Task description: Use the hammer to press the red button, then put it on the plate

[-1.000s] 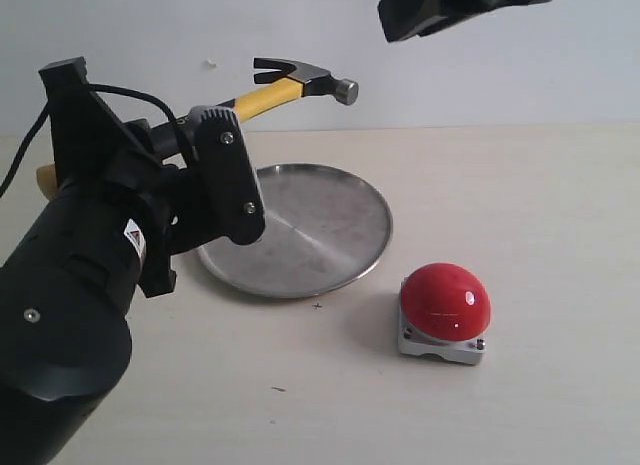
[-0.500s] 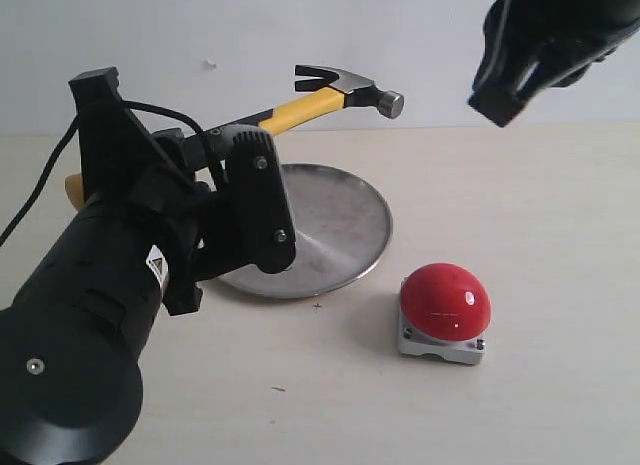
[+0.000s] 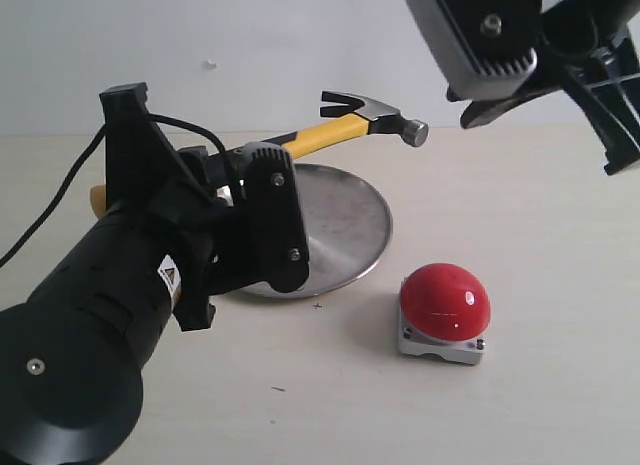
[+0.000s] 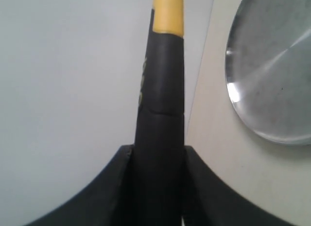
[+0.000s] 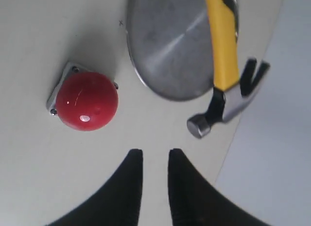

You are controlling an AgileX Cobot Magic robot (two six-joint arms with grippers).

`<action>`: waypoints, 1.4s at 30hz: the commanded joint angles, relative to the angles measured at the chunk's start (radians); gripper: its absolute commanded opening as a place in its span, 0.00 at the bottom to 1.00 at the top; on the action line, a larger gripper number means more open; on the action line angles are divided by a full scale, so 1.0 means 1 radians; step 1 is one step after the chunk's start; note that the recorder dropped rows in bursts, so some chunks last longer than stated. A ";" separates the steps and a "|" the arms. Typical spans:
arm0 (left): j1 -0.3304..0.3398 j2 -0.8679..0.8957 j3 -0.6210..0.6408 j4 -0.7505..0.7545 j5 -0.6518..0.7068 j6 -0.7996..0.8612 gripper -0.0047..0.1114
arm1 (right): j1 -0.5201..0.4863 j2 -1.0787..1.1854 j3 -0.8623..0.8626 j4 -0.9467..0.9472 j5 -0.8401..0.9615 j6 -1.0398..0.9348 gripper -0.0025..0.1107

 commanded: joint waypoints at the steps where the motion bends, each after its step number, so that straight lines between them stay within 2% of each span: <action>1: -0.003 -0.011 -0.005 0.053 0.060 -0.011 0.04 | -0.003 0.060 -0.007 0.030 -0.067 -0.138 0.39; 4: -0.003 -0.011 -0.005 0.053 0.060 -0.011 0.04 | -0.003 0.096 -0.007 0.048 -0.155 -0.142 0.52; 9: -0.003 -0.011 -0.005 0.053 0.055 -0.011 0.04 | -0.003 0.129 -0.007 0.120 -0.255 -0.208 0.63; 18: -0.033 -0.011 -0.005 0.053 0.056 -0.015 0.04 | -0.003 0.204 -0.007 0.167 -0.376 -0.222 0.63; 23: -0.038 -0.011 -0.005 0.053 0.061 -0.015 0.04 | -0.003 0.208 -0.007 0.225 -0.313 -0.188 0.59; 31: -0.042 -0.011 -0.005 0.053 0.052 -0.009 0.04 | -0.022 0.162 -0.015 0.211 -0.149 0.007 0.56; 36: -0.107 -0.011 -0.002 0.053 0.042 0.042 0.04 | -0.039 0.161 -0.072 0.241 -0.001 0.083 0.55; 42: -0.181 -0.011 -0.002 0.053 0.074 0.044 0.04 | -0.039 0.161 -0.073 0.220 -0.001 0.144 0.55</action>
